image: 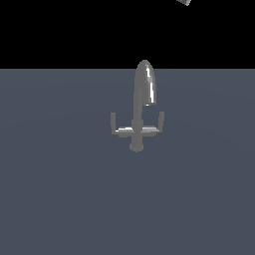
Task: Turn on the faucet by rotating a designated handle.
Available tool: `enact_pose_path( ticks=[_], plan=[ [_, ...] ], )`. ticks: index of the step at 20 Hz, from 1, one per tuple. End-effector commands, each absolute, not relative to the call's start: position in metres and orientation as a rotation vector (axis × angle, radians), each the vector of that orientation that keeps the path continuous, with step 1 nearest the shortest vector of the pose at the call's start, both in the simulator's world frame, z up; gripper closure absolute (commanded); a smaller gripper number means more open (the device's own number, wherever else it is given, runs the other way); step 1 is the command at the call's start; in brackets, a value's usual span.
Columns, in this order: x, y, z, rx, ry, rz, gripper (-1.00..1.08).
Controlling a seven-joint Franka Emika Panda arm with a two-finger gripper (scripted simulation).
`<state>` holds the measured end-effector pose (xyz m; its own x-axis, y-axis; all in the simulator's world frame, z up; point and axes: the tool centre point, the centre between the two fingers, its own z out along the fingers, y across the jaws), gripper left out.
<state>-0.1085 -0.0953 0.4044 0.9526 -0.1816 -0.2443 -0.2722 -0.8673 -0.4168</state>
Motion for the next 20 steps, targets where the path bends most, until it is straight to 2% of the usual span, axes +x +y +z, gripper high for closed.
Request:
enact_pose_path(
  ticks=[1, 20],
  plan=[
    [-0.097, -0.101, 0.394, -2.594, 0.344, 0.294, 1.08],
    [-0.025, -0.132, 0.3, -2.193, 0.465, 0.448, 1.08]
  ],
)
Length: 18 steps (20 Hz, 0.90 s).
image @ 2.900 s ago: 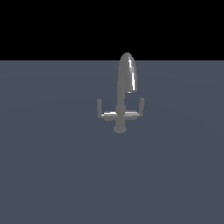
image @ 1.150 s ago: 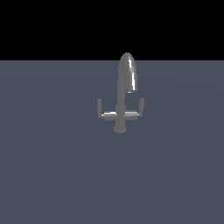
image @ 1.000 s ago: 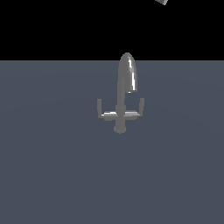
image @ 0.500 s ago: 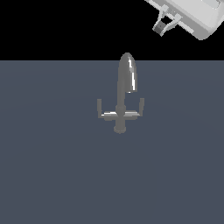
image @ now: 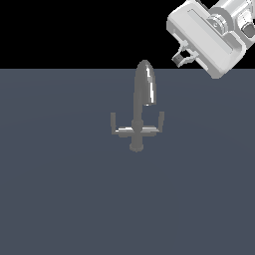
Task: Turn on the faucet by rotating a designated handle.
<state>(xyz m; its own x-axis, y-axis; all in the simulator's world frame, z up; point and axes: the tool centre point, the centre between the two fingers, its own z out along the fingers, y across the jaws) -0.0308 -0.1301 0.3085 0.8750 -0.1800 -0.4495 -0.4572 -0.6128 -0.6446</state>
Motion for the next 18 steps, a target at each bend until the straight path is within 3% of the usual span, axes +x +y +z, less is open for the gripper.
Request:
enact_pose_path(
  ticks=[1, 18],
  plan=[
    [-0.022, -0.133, 0.294, -2.171, 0.47, 0.456, 1.08],
    [0.03, -0.131, 0.188, -1.758, 0.56, 0.582, 1.08]
  ],
)
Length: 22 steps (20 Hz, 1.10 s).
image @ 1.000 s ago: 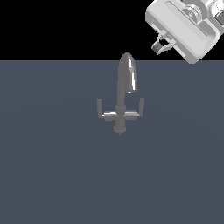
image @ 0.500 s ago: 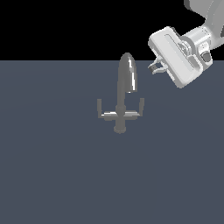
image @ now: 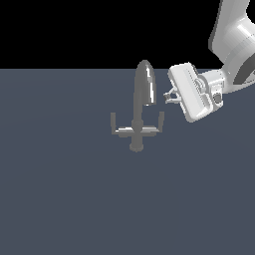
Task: Turn on the faucet by rotating a designated handle.
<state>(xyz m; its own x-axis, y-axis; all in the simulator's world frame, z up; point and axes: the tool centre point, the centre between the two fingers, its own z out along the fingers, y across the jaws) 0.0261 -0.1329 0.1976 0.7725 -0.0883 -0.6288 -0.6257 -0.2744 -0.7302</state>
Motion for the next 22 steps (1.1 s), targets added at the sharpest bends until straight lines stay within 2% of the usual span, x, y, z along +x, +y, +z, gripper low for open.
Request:
enact_pose_path(
  ticks=[1, 11, 22],
  plan=[
    [0.033, -0.13, 0.182, -1.736, 0.565, 0.588, 1.08],
    [0.05, -0.119, 0.14, -1.576, 0.595, 0.631, 1.08],
    [0.054, -0.115, 0.131, -1.541, 0.602, 0.641, 1.08]
  ],
)
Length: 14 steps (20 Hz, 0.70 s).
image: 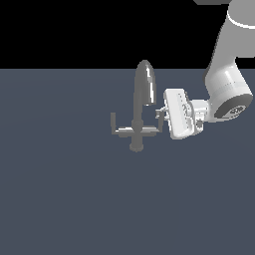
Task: Turn on the faucet by rotating a designated handle.
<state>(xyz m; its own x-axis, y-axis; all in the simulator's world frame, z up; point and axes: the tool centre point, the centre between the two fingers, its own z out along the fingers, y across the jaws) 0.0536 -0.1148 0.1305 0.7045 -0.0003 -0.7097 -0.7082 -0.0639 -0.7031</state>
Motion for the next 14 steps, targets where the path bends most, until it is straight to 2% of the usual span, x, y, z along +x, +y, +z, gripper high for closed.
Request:
enact_pose_path(
  ticks=[1, 14],
  plan=[
    [0.054, -0.115, 0.131, -1.541, 0.602, 0.641, 1.08],
    [0.025, -0.117, 0.141, -1.541, 0.602, 0.641, 1.08]
  ],
)
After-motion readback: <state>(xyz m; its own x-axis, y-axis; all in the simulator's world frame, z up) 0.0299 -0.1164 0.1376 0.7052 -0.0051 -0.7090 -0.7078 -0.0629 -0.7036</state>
